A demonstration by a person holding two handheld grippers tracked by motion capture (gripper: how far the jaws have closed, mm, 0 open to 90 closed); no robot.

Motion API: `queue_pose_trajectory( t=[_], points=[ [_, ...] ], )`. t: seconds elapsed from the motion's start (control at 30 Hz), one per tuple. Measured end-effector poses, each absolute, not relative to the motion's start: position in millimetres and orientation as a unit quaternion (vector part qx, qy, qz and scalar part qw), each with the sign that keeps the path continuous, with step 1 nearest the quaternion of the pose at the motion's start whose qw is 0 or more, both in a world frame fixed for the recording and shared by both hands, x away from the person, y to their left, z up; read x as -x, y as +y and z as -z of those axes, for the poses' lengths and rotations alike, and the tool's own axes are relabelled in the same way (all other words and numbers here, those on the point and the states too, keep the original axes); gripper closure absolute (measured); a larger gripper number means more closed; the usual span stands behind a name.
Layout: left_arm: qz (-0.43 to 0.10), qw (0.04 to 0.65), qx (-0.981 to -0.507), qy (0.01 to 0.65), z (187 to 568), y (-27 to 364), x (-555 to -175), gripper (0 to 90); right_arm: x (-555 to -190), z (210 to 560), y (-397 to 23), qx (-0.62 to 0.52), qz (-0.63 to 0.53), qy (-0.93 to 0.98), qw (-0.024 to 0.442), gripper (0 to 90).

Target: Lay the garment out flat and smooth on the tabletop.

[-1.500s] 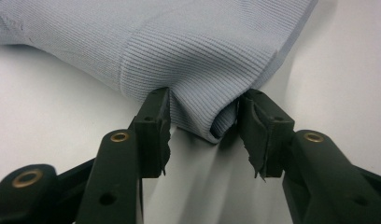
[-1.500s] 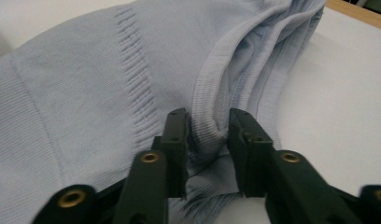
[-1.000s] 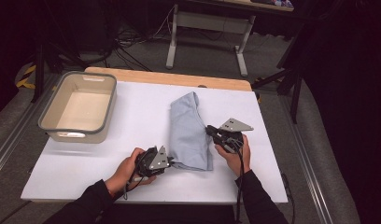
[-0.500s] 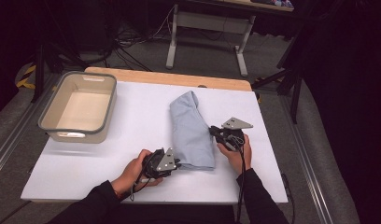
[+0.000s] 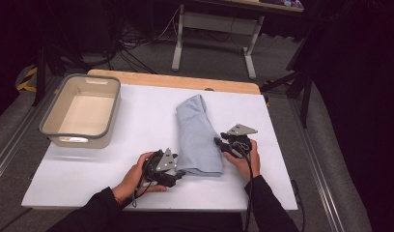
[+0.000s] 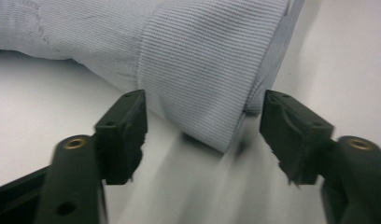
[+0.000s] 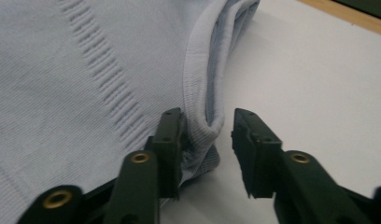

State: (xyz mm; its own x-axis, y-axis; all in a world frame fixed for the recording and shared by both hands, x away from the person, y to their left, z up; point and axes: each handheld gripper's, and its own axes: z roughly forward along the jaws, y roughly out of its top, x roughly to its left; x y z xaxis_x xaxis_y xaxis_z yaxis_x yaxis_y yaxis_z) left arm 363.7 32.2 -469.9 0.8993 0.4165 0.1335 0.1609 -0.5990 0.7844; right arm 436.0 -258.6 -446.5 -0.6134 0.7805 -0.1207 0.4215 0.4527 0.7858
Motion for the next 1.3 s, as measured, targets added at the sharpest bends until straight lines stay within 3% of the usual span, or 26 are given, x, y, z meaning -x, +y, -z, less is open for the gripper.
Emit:
queue_pose_trajectory(
  t=[0.17, 0.53, 0.67, 0.93, 1.3],
  points=[
    [-0.147, 0.419, -0.878, 0.179, 470, 27, -371, 33.0, -441, 452, -262, -0.381, -0.375, 0.816, 0.22, 54.2],
    [-0.134, 0.403, -0.888, 0.178, 470, 25, -374, 49.1, -449, 459, -268, -0.418, -0.389, 0.806, 0.158, 52.8],
    [-0.133, 0.399, -0.891, 0.172, 470, 24, -374, 58.9, -451, 459, -268, -0.414, -0.393, 0.809, 0.143, 59.9],
    [-0.136, 0.397, -0.892, 0.166, 470, 27, -378, 80.2, -451, 459, -267, -0.412, -0.392, 0.811, 0.139, 63.2],
    [-0.154, 0.384, -0.898, 0.152, 463, 37, -379, 83.0, -447, 458, -260, -0.403, -0.391, 0.814, 0.151, 64.5]
  ],
)
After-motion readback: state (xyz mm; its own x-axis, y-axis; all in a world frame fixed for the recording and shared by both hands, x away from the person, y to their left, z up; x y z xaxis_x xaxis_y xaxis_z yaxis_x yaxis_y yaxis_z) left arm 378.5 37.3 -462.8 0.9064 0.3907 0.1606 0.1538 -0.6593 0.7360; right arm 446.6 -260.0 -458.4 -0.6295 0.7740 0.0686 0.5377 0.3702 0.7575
